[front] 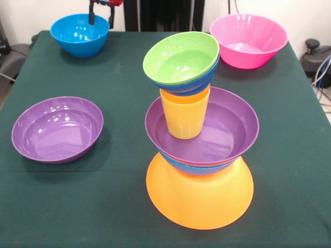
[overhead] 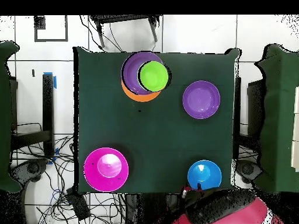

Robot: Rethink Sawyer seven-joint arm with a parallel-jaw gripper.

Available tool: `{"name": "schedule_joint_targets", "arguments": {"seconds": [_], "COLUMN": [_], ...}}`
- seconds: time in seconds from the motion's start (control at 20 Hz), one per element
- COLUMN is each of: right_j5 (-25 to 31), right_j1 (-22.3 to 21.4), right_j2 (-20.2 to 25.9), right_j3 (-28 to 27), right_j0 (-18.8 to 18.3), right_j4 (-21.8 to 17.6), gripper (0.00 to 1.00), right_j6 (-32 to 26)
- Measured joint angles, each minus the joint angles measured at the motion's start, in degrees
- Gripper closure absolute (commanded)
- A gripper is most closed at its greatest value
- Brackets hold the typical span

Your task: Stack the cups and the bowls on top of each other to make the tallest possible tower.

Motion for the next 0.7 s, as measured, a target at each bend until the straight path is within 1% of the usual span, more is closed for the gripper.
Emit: {"name": "schedule_joint_targets", "arguments": {"seconds": [0.25,0.7], "right_j5": [2.95,3.21], "right_j1": [-1.97,-3.14], "right_j2": [1.36,3.08], "right_j3": [-0.12,-0.4], "right_j0": [0.08,0.09], "right_j4": [-0.4,-0.59], "gripper": [0.0,0.0], "right_j6": [0.0,0.0]}}
